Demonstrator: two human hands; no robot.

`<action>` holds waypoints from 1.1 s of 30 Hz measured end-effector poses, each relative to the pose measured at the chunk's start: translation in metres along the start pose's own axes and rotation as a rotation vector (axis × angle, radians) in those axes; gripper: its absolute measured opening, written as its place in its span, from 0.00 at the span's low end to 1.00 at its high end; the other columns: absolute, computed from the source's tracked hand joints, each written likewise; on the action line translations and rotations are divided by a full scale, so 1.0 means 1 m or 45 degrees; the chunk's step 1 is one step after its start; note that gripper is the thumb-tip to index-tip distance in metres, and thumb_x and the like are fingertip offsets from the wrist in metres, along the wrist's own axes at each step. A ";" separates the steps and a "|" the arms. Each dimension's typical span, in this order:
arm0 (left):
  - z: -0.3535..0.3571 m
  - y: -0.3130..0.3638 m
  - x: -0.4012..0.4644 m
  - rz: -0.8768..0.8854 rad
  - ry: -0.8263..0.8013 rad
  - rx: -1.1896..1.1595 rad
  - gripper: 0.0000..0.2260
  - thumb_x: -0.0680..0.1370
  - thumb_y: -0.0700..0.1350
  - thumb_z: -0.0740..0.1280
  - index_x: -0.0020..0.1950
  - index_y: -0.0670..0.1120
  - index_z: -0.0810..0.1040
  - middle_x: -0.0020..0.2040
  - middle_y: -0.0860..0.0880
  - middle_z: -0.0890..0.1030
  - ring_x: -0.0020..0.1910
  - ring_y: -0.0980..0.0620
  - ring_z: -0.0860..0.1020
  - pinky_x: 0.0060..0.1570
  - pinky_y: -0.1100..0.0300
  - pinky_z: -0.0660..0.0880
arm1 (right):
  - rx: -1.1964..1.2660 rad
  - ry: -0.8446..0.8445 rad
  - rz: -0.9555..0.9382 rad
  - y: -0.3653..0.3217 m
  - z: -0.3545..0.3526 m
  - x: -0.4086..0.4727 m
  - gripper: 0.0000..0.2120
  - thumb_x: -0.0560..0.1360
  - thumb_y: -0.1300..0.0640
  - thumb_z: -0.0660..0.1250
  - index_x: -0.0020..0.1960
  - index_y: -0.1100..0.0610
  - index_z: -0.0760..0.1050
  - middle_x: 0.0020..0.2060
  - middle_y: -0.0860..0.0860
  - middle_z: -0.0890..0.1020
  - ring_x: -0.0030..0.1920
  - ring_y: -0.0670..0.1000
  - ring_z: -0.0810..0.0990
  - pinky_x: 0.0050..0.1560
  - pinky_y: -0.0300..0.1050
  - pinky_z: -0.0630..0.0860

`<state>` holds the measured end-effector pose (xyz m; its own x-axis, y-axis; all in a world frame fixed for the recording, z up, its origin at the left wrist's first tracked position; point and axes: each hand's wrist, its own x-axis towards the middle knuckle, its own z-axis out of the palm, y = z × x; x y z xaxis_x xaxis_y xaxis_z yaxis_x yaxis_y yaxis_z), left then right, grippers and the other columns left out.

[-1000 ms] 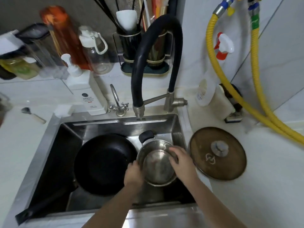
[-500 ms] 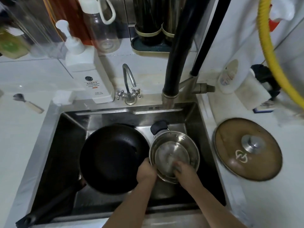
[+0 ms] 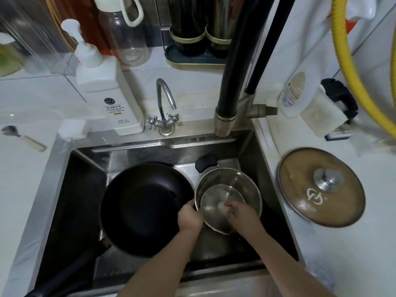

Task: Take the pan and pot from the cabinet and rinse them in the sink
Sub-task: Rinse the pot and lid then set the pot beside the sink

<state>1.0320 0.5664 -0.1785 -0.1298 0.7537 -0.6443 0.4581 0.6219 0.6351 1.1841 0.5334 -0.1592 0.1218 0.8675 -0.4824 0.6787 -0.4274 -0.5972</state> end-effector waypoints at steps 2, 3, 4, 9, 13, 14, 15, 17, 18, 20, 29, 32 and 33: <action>-0.009 0.005 -0.005 0.020 0.011 0.018 0.17 0.71 0.46 0.69 0.59 0.49 0.80 0.50 0.45 0.84 0.49 0.44 0.82 0.50 0.54 0.79 | 0.021 0.027 -0.013 -0.007 -0.008 -0.001 0.16 0.76 0.63 0.62 0.63 0.56 0.75 0.60 0.54 0.80 0.62 0.54 0.76 0.64 0.39 0.68; -0.013 0.006 -0.007 0.033 0.015 0.009 0.16 0.71 0.45 0.69 0.59 0.50 0.81 0.49 0.46 0.84 0.48 0.45 0.82 0.50 0.54 0.80 | 0.008 0.049 -0.031 -0.012 -0.013 -0.002 0.16 0.76 0.62 0.62 0.63 0.56 0.75 0.60 0.54 0.79 0.63 0.54 0.76 0.65 0.41 0.68; -0.019 0.008 -0.012 0.039 0.011 0.000 0.15 0.71 0.44 0.69 0.58 0.50 0.81 0.48 0.47 0.84 0.46 0.46 0.82 0.49 0.54 0.80 | -0.017 0.060 -0.050 -0.018 -0.018 -0.003 0.16 0.77 0.62 0.61 0.64 0.55 0.74 0.61 0.53 0.79 0.63 0.54 0.75 0.65 0.41 0.67; -0.054 0.025 -0.033 0.081 0.021 -0.096 0.10 0.71 0.41 0.67 0.51 0.51 0.80 0.42 0.46 0.84 0.39 0.46 0.83 0.40 0.48 0.82 | 0.048 0.256 -0.154 -0.051 -0.054 -0.007 0.15 0.76 0.55 0.64 0.62 0.52 0.74 0.53 0.46 0.78 0.56 0.46 0.76 0.62 0.39 0.68; -0.086 0.044 -0.056 0.167 0.092 -0.095 0.12 0.69 0.43 0.68 0.51 0.51 0.81 0.39 0.47 0.84 0.35 0.47 0.84 0.39 0.49 0.83 | 0.246 0.466 -0.097 -0.076 -0.103 -0.010 0.20 0.77 0.55 0.64 0.67 0.57 0.69 0.58 0.51 0.77 0.60 0.50 0.75 0.60 0.41 0.67; -0.092 0.050 -0.063 0.175 0.098 -0.104 0.11 0.70 0.41 0.68 0.51 0.52 0.81 0.39 0.47 0.84 0.35 0.47 0.84 0.38 0.50 0.83 | 0.268 0.515 -0.078 -0.081 -0.118 -0.010 0.20 0.78 0.55 0.63 0.68 0.59 0.68 0.60 0.54 0.77 0.61 0.53 0.75 0.58 0.41 0.67; -0.097 0.055 -0.070 0.192 0.097 -0.123 0.12 0.72 0.38 0.67 0.51 0.53 0.80 0.40 0.46 0.84 0.35 0.46 0.84 0.37 0.50 0.83 | 0.276 0.557 -0.062 -0.085 -0.134 -0.009 0.21 0.78 0.55 0.62 0.69 0.60 0.67 0.61 0.56 0.76 0.61 0.55 0.75 0.56 0.41 0.67; -0.105 0.064 -0.079 0.211 0.091 -0.173 0.14 0.73 0.36 0.67 0.51 0.54 0.80 0.41 0.44 0.84 0.37 0.44 0.84 0.37 0.49 0.83 | 0.309 0.610 0.017 -0.088 -0.156 0.003 0.21 0.79 0.55 0.60 0.69 0.61 0.65 0.60 0.57 0.76 0.60 0.57 0.75 0.52 0.40 0.65; -0.108 0.069 -0.083 0.208 0.094 -0.211 0.14 0.73 0.35 0.67 0.51 0.53 0.80 0.42 0.43 0.84 0.39 0.44 0.84 0.37 0.49 0.83 | 0.324 0.625 0.046 -0.090 -0.165 0.008 0.21 0.79 0.55 0.60 0.69 0.62 0.65 0.60 0.58 0.76 0.60 0.58 0.74 0.51 0.41 0.64; -0.112 0.078 -0.089 0.198 0.090 -0.290 0.13 0.73 0.35 0.67 0.51 0.51 0.80 0.43 0.44 0.83 0.41 0.44 0.84 0.38 0.48 0.83 | 0.359 0.648 0.074 -0.091 -0.177 0.022 0.21 0.79 0.54 0.60 0.68 0.64 0.66 0.62 0.60 0.75 0.62 0.59 0.73 0.57 0.44 0.66; -0.106 0.089 -0.095 0.135 0.124 -0.455 0.11 0.73 0.35 0.67 0.48 0.49 0.82 0.39 0.47 0.83 0.33 0.52 0.81 0.36 0.53 0.82 | 0.470 0.600 0.071 -0.089 -0.195 0.070 0.13 0.78 0.59 0.59 0.57 0.64 0.76 0.51 0.62 0.81 0.53 0.62 0.78 0.59 0.55 0.74; -0.101 0.089 -0.093 0.105 0.142 -0.506 0.10 0.73 0.35 0.67 0.48 0.49 0.82 0.39 0.47 0.82 0.33 0.52 0.81 0.35 0.55 0.82 | 0.627 0.575 0.094 -0.079 -0.197 0.084 0.13 0.78 0.60 0.59 0.56 0.66 0.76 0.46 0.61 0.80 0.51 0.61 0.79 0.59 0.60 0.75; -0.100 0.090 -0.093 0.097 0.149 -0.515 0.10 0.73 0.35 0.67 0.48 0.49 0.82 0.39 0.47 0.82 0.33 0.52 0.81 0.35 0.55 0.82 | 0.639 0.573 0.097 -0.077 -0.198 0.086 0.12 0.78 0.59 0.59 0.54 0.65 0.77 0.46 0.60 0.80 0.51 0.61 0.79 0.60 0.60 0.75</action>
<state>0.9967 0.5738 -0.0191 -0.2180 0.8055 -0.5511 0.0912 0.5790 0.8102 1.2857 0.6918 -0.0281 0.5191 0.8055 -0.2859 0.2512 -0.4635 -0.8497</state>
